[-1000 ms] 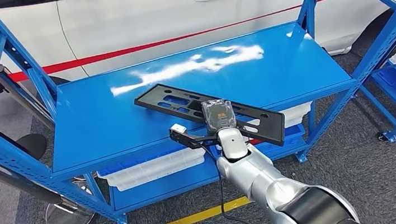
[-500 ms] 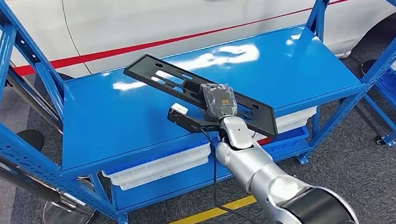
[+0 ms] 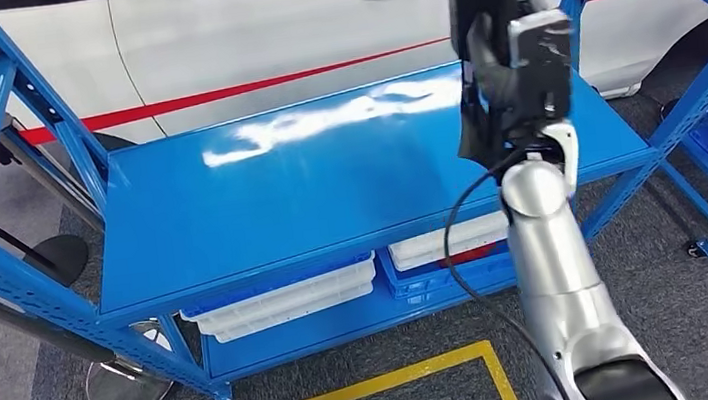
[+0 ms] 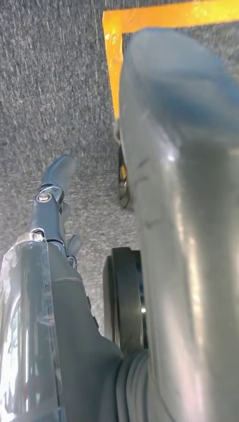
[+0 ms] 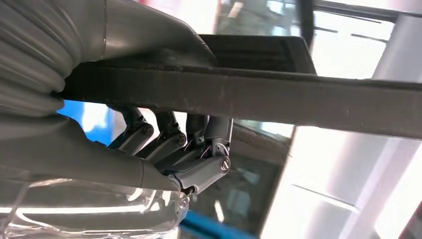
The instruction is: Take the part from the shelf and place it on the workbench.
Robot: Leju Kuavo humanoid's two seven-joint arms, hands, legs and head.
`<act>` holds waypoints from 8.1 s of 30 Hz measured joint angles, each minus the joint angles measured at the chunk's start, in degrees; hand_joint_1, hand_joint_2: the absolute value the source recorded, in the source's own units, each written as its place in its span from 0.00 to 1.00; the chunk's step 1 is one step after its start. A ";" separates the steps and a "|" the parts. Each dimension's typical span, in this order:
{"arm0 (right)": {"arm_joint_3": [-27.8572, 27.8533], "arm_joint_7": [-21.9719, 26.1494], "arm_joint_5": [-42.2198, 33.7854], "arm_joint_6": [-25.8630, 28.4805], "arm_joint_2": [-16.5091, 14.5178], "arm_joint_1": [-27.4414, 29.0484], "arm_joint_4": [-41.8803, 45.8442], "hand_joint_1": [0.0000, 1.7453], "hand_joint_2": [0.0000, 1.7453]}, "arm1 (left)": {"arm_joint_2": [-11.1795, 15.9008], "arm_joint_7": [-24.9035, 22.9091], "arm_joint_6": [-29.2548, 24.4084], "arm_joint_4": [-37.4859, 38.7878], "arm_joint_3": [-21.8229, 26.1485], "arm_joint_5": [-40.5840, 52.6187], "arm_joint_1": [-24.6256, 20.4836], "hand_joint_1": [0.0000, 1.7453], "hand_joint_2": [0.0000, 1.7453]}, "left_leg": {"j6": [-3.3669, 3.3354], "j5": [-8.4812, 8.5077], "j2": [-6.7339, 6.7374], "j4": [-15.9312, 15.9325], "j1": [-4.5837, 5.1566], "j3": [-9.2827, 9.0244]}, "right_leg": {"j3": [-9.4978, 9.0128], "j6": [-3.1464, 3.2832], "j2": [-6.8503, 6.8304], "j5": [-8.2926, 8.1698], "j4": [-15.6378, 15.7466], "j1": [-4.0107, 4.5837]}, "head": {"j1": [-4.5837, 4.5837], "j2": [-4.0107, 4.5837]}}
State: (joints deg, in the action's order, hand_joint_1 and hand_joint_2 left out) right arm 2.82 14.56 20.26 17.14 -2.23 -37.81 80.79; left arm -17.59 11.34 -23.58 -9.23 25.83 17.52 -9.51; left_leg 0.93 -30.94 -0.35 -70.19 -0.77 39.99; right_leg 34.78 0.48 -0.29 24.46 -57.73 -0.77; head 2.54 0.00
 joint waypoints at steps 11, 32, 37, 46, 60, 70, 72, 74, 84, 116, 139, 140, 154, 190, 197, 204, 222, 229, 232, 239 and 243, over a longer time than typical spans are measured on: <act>-1.56 4.22 -21.27 -3.26 9.82 3.96 5.07 1.00 1.00 | 2.04 3.82 -1.64 -0.39 4.85 -6.15 2.18 0.00 0.00 | -2.13 6.17 -0.08 11.23 0.50 -5.02 | -0.10 -2.13 0.86 0.96 -0.93 0.05 | -0.01 0.00; 1.83 11.02 -31.79 -9.24 10.90 11.49 8.52 1.00 1.00 | 3.71 4.35 -2.14 -0.41 8.99 -8.87 4.21 0.00 0.00 | -0.07 -3.51 -0.03 -4.27 0.33 0.86 | 2.06 0.26 0.64 -1.64 -0.69 -0.12 | 0.00 0.00; 1.84 14.20 -35.91 -11.91 10.32 15.12 11.22 1.00 1.00 | 4.24 4.34 -2.78 -0.42 9.93 -10.00 4.30 0.00 0.00 | -1.52 -0.20 -2.10 9.35 0.77 -10.20 | 4.73 -0.36 2.33 -4.21 -0.85 0.39 | 0.00 0.00; -2.49 19.35 -38.46 -12.45 11.37 26.88 17.31 1.00 1.00 | 5.16 2.64 -4.15 -0.42 11.08 -10.33 5.12 0.00 0.00 | -3.91 4.73 1.47 13.11 0.88 -8.89 | 8.84 -3.57 1.05 4.37 -11.25 -0.40 | 0.02 0.00; -13.13 19.30 -34.74 -14.65 10.28 41.12 24.80 1.00 1.00 | 5.61 3.35 -3.65 -0.57 12.72 -12.59 5.71 0.00 0.00 | 0.02 1.79 3.00 4.90 0.37 -2.01 | -3.47 0.28 -0.68 2.49 0.31 -0.21 | 0.06 0.00; -11.06 19.01 -28.25 -17.25 1.09 44.84 25.31 1.00 1.00 | 7.46 1.39 -2.04 -0.92 16.20 -16.55 5.97 0.00 0.00 | -2.13 2.51 -3.70 13.27 1.12 -11.72 | -0.01 -0.14 7.09 -0.98 0.09 0.48 | 0.07 0.00; -10.36 19.01 -27.87 -17.95 0.15 46.21 25.65 1.00 1.00 | 7.41 1.31 -2.68 -1.01 16.81 -17.03 5.78 0.00 0.00 | -2.38 3.04 -2.60 14.05 1.05 -11.79 | 0.37 -0.82 7.37 -1.20 -0.12 0.50 | 0.07 0.00; -9.69 19.06 -27.96 -18.96 -0.24 47.15 25.80 1.00 1.00 | 7.24 1.54 -3.65 -1.13 17.40 -17.39 5.75 0.00 0.00 | -2.87 3.77 -1.09 14.81 0.70 -11.76 | 1.91 -1.45 4.70 0.79 -3.01 0.64 | 0.02 0.00; -4.44 21.45 -30.57 -21.33 -0.61 46.70 22.40 1.00 1.00 | 6.20 3.09 -6.25 -1.25 18.45 -16.23 6.10 0.00 0.00 | -0.94 3.03 6.71 13.47 0.55 -10.82 | -1.72 -2.80 -4.12 1.66 -1.14 -0.83 | -0.01 0.00; -0.55 24.38 -30.77 -25.97 2.31 42.22 17.57 1.00 1.00 | 4.81 3.61 -3.49 -1.26 18.78 -15.80 6.39 0.00 0.00 | -0.98 2.76 7.07 13.17 1.00 -10.69 | -0.57 -1.14 -3.45 1.12 -0.85 0.42 | 0.02 0.00; -9.43 25.08 -29.32 -27.13 1.34 51.16 25.26 1.00 1.00 | 5.38 3.82 -0.04 -1.33 16.53 -11.86 6.78 0.00 0.00 | -2.90 3.81 2.43 13.62 0.77 -10.18 | 7.81 -2.22 0.88 7.55 -15.99 -0.01 | -0.02 0.00; -9.82 25.07 -29.28 -27.14 1.18 51.56 25.42 1.00 1.00 | 5.43 3.84 0.17 -1.33 16.37 -11.67 6.81 0.00 0.00 | -2.87 3.71 3.28 13.60 0.79 -10.17 | 7.80 -2.31 0.56 7.12 -16.26 -0.13 | -0.02 0.00; -15.46 25.27 -26.36 -30.36 -3.98 55.93 31.57 1.00 1.00 | 6.30 2.77 1.84 -1.50 14.70 -10.01 6.59 0.00 0.00 | 0.15 -6.23 0.83 -2.73 0.60 -4.49 | -0.64 0.86 2.01 0.99 -0.52 0.27 | 0.00 0.00; -14.95 25.16 -24.17 -30.45 -4.75 52.76 30.16 1.00 1.00 | 6.07 4.75 0.39 -1.72 16.87 -13.03 6.17 0.00 0.00 | -0.42 2.90 -3.11 9.64 0.25 -8.01 | -1.82 0.06 6.39 1.90 -0.66 0.10 | -0.01 0.00; -14.93 25.26 -23.56 -29.72 -4.77 54.14 30.98 1.00 1.00 | 5.88 6.13 2.68 -1.76 16.94 -12.32 6.18 0.00 0.00 | -2.36 4.12 -0.58 13.26 0.21 -9.28 | 1.48 -2.11 3.93 4.67 -5.64 -0.06 | -0.03 0.00; -14.93 25.25 -22.02 -29.15 -4.95 54.75 31.56 1.00 1.00 | 5.72 6.47 3.85 -1.76 16.92 -11.60 6.53 0.00 0.00 | -2.27 3.52 5.19 13.16 0.63 -9.60 | 1.02 -2.14 -2.13 3.67 -6.24 0.11 | -0.04 0.00; -15.14 25.26 -17.99 -27.30 -6.18 58.06 34.51 1.00 1.00 | 7.07 16.34 5.51 -1.79 11.34 -1.93 7.37 0.00 0.00 | -0.47 2.80 -3.92 12.23 0.07 -9.61 | -1.43 -0.47 7.27 1.29 -0.38 0.07 | -0.02 0.00; -15.11 25.25 -18.11 -27.93 -6.21 57.05 33.70 1.00 1.00 | 10.93 28.59 14.59 -4.06 1.13 9.46 8.79 0.00 0.00 | -2.41 3.40 0.99 13.24 0.12 -9.79 | 3.97 -2.60 0.92 7.02 -10.70 0.04 | -0.02 0.00; -14.98 25.25 -17.81 -27.23 -6.21 56.62 32.87 1.00 1.00 | 11.98 28.66 14.05 -4.41 -1.82 10.01 9.23 0.00 0.00 | -2.47 3.19 3.50 13.19 0.27 -9.78 | 6.35 -3.08 0.31 8.22 -16.23 -0.35 | -0.02 0.00; -12.88 25.25 -16.36 -22.82 -6.17 55.06 31.60 1.00 1.00 | 12.41 21.75 14.35 -3.69 -5.51 8.59 7.03 0.00 0.00 | -0.79 2.26 7.74 13.18 0.80 -10.99 | -1.87 -1.05 -3.63 1.97 -0.28 0.69 | -0.02 0.00; -11.89 25.05 -16.69 -20.71 -6.08 54.84 30.90 1.00 1.00 | 13.73 18.57 15.83 -3.52 -5.56 7.89 7.01 0.00 0.00 | 0.26 -1.69 3.60 7.37 0.27 -8.93 | -2.15 0.33 -0.75 1.32 0.61 -0.02 | 0.01 0.00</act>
State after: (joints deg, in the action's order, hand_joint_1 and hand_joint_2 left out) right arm -9.07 39.60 3.56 -3.57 -8.31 17.03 111.69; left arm -3.87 29.92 -7.74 -12.75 20.27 25.41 -2.50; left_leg 1.18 -32.63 3.25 -62.82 -0.51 31.05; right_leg 32.63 0.81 -1.04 25.78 -57.12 -0.79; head 2.55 0.00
